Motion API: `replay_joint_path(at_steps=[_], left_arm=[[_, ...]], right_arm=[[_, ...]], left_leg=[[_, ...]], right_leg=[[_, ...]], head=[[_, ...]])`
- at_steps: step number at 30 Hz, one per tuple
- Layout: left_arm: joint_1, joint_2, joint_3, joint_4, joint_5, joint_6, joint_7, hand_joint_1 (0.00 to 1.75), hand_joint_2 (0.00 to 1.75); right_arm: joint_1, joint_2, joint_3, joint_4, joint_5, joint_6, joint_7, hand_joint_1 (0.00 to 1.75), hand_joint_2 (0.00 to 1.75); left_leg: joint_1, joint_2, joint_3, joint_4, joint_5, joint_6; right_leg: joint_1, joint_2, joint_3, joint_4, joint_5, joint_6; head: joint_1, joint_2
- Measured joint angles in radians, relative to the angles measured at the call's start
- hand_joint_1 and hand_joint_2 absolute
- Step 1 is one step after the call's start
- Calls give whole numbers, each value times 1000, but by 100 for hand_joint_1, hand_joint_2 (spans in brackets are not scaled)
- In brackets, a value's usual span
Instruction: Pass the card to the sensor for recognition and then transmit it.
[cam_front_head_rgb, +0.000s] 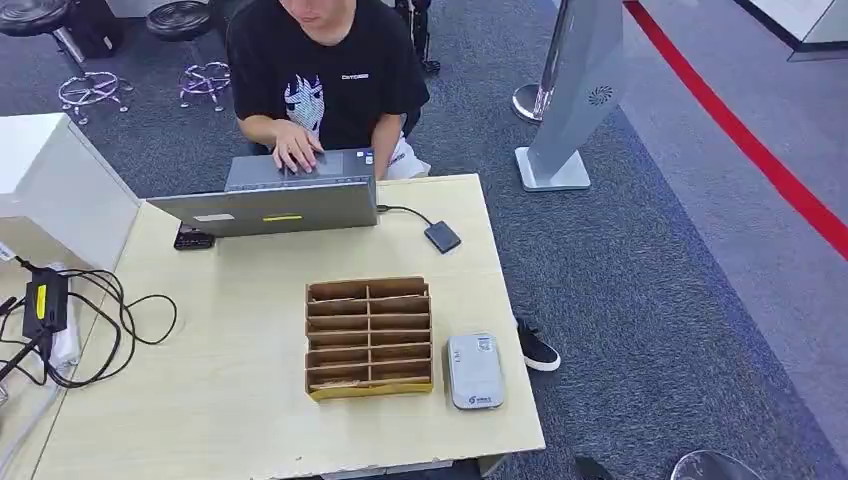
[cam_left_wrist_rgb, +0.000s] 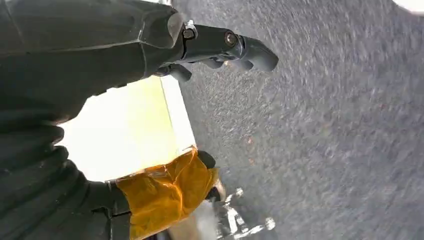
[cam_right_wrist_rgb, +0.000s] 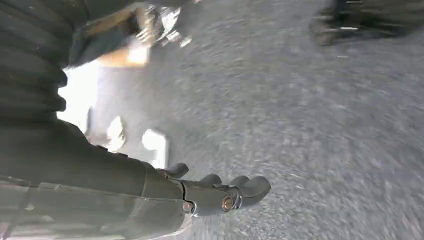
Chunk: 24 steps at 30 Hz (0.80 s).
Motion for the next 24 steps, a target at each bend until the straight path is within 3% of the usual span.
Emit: replay_joint_path(at_steps=[3, 4, 24], left_arm=[[0, -5, -11, 0, -33, -82, -12, 0, 175], [1, -10, -16, 0, -33, -91, -13, 0, 175], [0, -22, -32, 1, -34, -101, -12, 0, 175]], right_arm=[[0, 8, 34, 0, 35, 154, 5, 0, 175], [0, 16, 39, 0, 35, 173, 5, 0, 175], [3, 38, 67, 0, 35, 190, 8, 0, 175]], left_leg=[[0, 0, 0, 0, 0, 0], [0, 0, 0, 0, 0, 0], [0, 0, 0, 0, 0, 0]], right_leg=[[0, 0, 0, 0, 0, 0], [0, 0, 0, 0, 0, 0], [0, 0, 0, 0, 0, 0]], head=[[0, 0], [0, 0], [0, 0]])
